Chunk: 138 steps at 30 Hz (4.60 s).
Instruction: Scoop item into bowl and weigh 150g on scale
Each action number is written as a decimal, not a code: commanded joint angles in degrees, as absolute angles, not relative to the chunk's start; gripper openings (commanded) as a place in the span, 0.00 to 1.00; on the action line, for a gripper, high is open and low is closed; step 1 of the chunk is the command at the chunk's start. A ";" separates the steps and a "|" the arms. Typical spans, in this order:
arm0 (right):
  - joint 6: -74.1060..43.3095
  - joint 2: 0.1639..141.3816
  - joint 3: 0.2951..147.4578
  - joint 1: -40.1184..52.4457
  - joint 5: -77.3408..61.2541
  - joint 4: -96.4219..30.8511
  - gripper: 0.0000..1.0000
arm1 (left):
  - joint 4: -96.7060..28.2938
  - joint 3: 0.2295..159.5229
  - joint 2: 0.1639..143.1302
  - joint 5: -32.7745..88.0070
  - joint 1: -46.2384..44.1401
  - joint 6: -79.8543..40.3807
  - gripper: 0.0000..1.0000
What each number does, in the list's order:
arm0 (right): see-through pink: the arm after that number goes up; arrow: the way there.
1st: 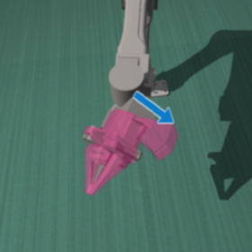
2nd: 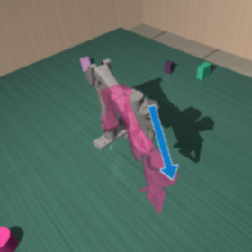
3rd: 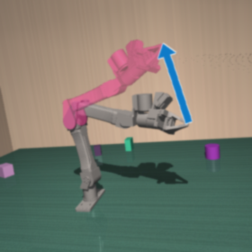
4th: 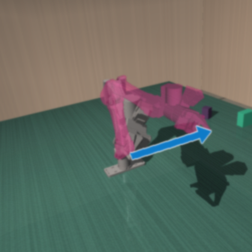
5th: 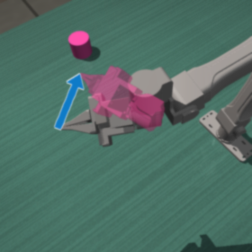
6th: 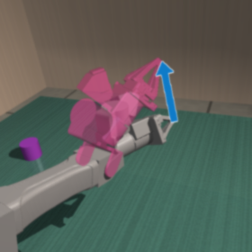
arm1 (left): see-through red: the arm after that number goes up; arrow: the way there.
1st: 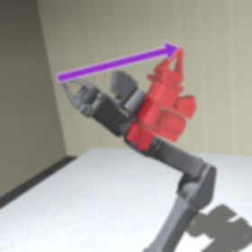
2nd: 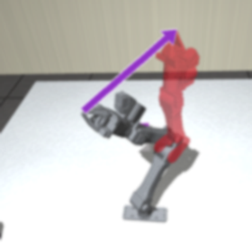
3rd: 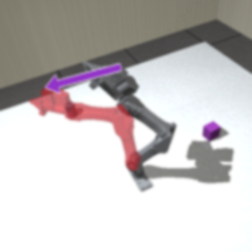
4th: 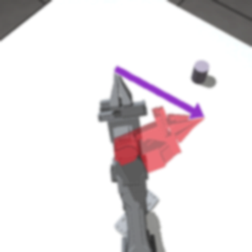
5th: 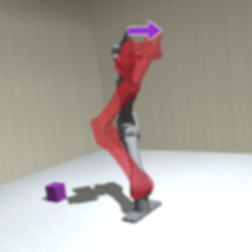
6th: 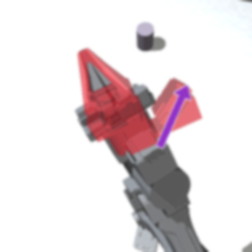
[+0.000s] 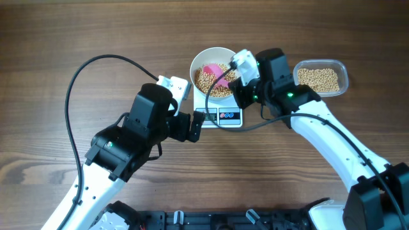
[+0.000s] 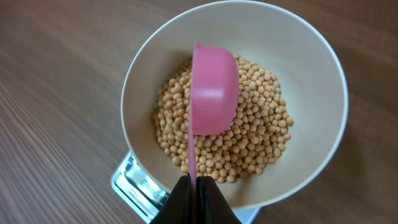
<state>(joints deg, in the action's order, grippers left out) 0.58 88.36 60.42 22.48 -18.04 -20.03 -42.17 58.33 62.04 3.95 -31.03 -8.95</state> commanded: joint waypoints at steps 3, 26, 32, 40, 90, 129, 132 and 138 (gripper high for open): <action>-19.05 89.03 61.41 17.87 -31.31 -19.73 0.04 | -42.02 58.63 62.26 4.40 -30.81 -9.50 1.00; -35.88 88.25 61.41 -14.46 -65.65 -10.96 0.04 | -42.02 58.63 62.26 4.40 -30.81 -9.47 1.00; -27.68 88.05 61.41 -22.55 -62.04 -14.04 0.04 | -42.02 58.63 62.26 4.40 -30.81 -9.47 1.00; -14.46 84.79 61.52 -30.57 -56.62 -19.57 0.04 | -42.02 58.63 62.26 4.40 -30.81 -9.47 1.00; -5.78 73.06 61.49 -4.34 -35.42 -15.77 0.04 | -42.02 58.63 62.26 4.40 -30.81 -9.50 1.00; 20.38 90.00 61.39 22.35 -11.03 -15.94 0.04 | -42.02 58.63 62.26 4.40 -30.81 -9.50 1.00; 20.36 90.91 61.39 22.37 -11.05 -16.16 0.04 | -42.02 58.63 62.26 4.40 -30.81 -9.47 1.00; 20.36 91.74 61.39 24.40 -11.03 -16.16 0.04 | -42.02 58.63 62.26 4.40 -30.81 -9.50 1.00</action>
